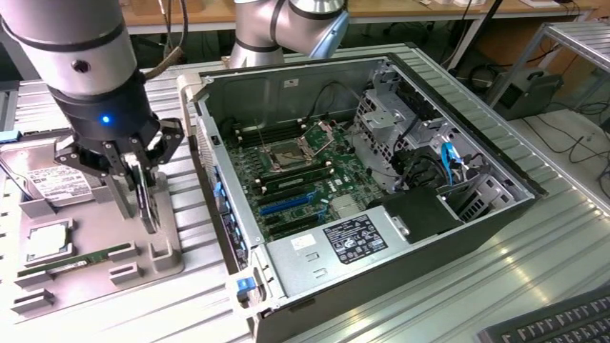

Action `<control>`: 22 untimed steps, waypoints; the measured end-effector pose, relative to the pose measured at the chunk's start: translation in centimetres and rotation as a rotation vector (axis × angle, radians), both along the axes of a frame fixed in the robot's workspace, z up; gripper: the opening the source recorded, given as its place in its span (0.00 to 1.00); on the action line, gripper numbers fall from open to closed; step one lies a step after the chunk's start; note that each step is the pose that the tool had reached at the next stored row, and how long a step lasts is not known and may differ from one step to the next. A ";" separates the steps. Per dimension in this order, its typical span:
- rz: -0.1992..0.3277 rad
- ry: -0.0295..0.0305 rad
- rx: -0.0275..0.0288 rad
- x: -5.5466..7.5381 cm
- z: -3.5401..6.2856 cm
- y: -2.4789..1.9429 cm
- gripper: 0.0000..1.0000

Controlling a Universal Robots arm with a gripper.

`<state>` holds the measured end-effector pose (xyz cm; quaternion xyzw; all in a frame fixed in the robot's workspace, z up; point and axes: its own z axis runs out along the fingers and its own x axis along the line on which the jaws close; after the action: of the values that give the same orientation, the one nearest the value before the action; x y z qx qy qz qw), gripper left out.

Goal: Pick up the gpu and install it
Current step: 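Pick up the gpu and move the gpu toward the slot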

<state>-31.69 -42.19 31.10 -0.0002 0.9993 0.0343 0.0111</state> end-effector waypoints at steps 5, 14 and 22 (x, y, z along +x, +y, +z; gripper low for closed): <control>0.000 0.0022 0.0022 0.2 2.63 -0.08 0.26; 0.000 0.0122 0.0049 2.0 6.91 -0.76 0.26; 0.000 0.0243 0.0123 5.3 11.11 -1.64 0.26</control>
<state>-26.38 -43.83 42.21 0.0003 0.9992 0.0405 -0.0010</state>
